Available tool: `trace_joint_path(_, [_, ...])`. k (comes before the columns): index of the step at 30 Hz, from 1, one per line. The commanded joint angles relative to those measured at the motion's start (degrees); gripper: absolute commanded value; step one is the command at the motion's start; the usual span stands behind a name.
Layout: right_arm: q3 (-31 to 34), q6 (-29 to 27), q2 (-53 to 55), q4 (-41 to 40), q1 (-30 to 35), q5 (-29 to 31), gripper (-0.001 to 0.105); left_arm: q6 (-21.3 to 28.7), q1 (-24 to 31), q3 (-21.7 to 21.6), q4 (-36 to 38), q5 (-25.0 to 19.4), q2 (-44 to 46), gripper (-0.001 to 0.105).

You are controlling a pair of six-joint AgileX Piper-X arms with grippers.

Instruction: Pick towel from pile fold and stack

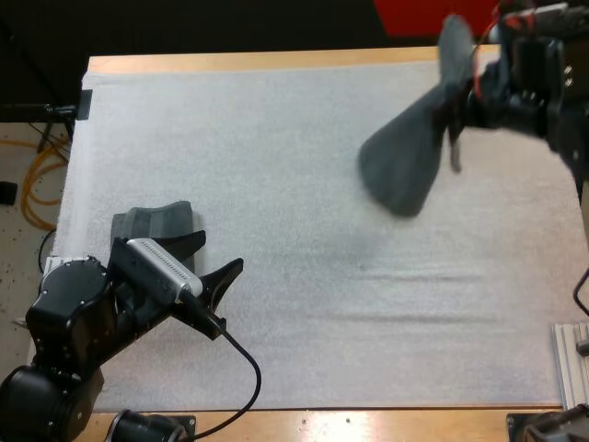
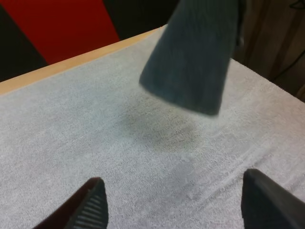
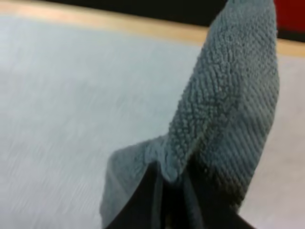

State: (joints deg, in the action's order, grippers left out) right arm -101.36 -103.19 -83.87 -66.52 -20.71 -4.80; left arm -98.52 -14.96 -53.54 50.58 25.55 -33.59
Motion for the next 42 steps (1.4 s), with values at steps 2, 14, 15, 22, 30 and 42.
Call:
trace_joint_path(2, [-0.1,0.2,1.7,-4.7,-3.4,-0.2,0.0,-0.6,-0.2,-0.4,-0.3,0.4,0.0,0.058])
trace_joint_path(14, [5.2,-0.4,2.6,-16.7,-16.0,-0.7,0.0,-0.6,-0.2,-0.4,-0.3,0.4,0.0,0.058])
trace_joint_path(15, [6.5,-0.4,2.3,-14.9,-15.9,-0.7,0.0,-0.6,-0.2,-0.4,-0.3,0.4,0.0,0.058])
trace_joint_path(22, [15.1,0.7,-7.5,7.2,-14.9,-0.6,0.0,-0.2,-0.2,-0.4,-0.3,0.4,-0.6,0.058])
trace_joint_path(30, [12.6,8.3,-17.2,23.0,-14.9,-3.0,0.0,-0.2,-0.2,-0.4,-0.3,0.4,-2.0,0.058])
trace_joint_path(42, [6.7,8.1,-18.2,26.4,-14.9,-3.6,0.04,-0.2,-0.2,-0.4,-0.3,0.4,-2.9,0.058])
